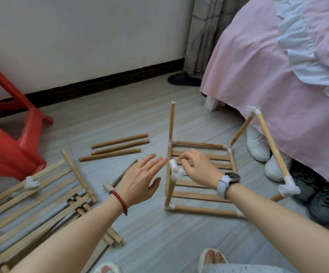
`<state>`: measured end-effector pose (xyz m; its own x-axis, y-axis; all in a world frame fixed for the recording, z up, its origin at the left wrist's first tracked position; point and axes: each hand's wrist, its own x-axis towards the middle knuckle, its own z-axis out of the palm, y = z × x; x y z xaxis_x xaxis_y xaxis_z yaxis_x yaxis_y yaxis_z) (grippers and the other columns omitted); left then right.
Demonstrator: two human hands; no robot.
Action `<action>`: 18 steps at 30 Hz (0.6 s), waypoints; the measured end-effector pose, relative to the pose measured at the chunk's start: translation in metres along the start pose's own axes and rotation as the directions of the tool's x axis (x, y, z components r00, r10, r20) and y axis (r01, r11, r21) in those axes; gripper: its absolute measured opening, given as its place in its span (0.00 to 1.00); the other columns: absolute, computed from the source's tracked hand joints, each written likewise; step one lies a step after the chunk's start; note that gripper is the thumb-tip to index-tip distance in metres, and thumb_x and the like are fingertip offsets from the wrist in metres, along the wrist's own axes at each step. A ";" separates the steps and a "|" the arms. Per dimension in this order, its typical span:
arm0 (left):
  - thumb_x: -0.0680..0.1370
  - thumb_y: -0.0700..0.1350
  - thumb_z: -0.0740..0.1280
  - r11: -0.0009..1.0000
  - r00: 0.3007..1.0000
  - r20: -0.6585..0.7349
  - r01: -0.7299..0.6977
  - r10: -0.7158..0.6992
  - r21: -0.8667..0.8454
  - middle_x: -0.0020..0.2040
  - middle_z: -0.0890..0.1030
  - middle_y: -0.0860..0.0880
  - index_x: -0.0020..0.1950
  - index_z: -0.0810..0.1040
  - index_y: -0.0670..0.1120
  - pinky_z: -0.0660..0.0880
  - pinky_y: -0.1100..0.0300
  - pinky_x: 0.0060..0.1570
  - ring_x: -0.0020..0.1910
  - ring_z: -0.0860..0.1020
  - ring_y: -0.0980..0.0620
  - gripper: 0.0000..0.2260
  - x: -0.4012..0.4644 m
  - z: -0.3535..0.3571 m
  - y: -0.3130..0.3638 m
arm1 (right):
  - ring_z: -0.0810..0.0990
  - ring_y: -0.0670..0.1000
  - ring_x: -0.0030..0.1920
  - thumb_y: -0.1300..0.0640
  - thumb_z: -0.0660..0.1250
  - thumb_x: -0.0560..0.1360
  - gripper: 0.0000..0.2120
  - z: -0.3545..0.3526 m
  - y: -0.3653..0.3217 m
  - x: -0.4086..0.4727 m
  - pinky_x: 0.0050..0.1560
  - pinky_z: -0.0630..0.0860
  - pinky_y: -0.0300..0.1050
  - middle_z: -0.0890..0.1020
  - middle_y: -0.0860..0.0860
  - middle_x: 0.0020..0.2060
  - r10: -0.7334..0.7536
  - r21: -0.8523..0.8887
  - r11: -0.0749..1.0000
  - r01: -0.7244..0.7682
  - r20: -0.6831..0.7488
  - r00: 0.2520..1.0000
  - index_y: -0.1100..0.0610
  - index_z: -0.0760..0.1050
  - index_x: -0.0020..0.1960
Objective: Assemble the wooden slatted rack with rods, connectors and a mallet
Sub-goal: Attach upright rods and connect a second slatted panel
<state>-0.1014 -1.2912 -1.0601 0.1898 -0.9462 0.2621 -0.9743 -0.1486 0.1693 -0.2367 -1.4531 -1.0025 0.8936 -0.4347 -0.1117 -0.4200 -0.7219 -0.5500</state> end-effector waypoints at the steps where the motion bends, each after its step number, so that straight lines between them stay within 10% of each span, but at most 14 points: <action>1: 0.73 0.45 0.69 0.998 0.998 0.033 0.061 -0.061 -0.002 0.63 0.78 0.45 0.67 0.73 0.44 0.77 0.52 0.54 0.64 0.75 0.43 0.22 -0.005 0.000 -0.009 | 0.74 0.50 0.56 0.58 0.57 0.79 0.11 0.001 -0.007 0.005 0.58 0.71 0.46 0.77 0.51 0.55 -0.028 -0.040 0.999 0.026 -0.038 0.999 0.57 0.75 0.58; 8: 0.80 0.44 0.59 0.732 0.721 0.143 0.681 -0.678 0.035 0.72 0.66 0.46 0.73 0.65 0.48 0.66 0.50 0.67 0.70 0.65 0.47 0.21 -0.046 0.007 -0.098 | 0.75 0.54 0.54 0.58 0.54 0.80 0.13 0.047 -0.083 0.082 0.54 0.72 0.48 0.78 0.53 0.55 -0.165 -0.037 0.985 0.167 0.061 0.984 0.57 0.73 0.60; 18: 0.80 0.48 0.59 0.440 0.421 0.281 0.898 -0.862 0.005 0.76 0.56 0.44 0.76 0.55 0.48 0.59 0.42 0.71 0.75 0.56 0.43 0.26 -0.091 0.061 -0.198 | 0.67 0.60 0.67 0.60 0.53 0.79 0.23 0.206 -0.073 0.218 0.61 0.67 0.55 0.65 0.57 0.70 0.094 -0.424 0.901 0.088 0.391 0.916 0.57 0.58 0.73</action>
<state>0.0664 -1.1929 -1.1753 0.8860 -0.3510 -0.3030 -0.2588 -0.9165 0.3051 0.0214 -1.3843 -1.1567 0.8407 -0.2557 -0.4773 -0.3669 -0.9173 -0.1549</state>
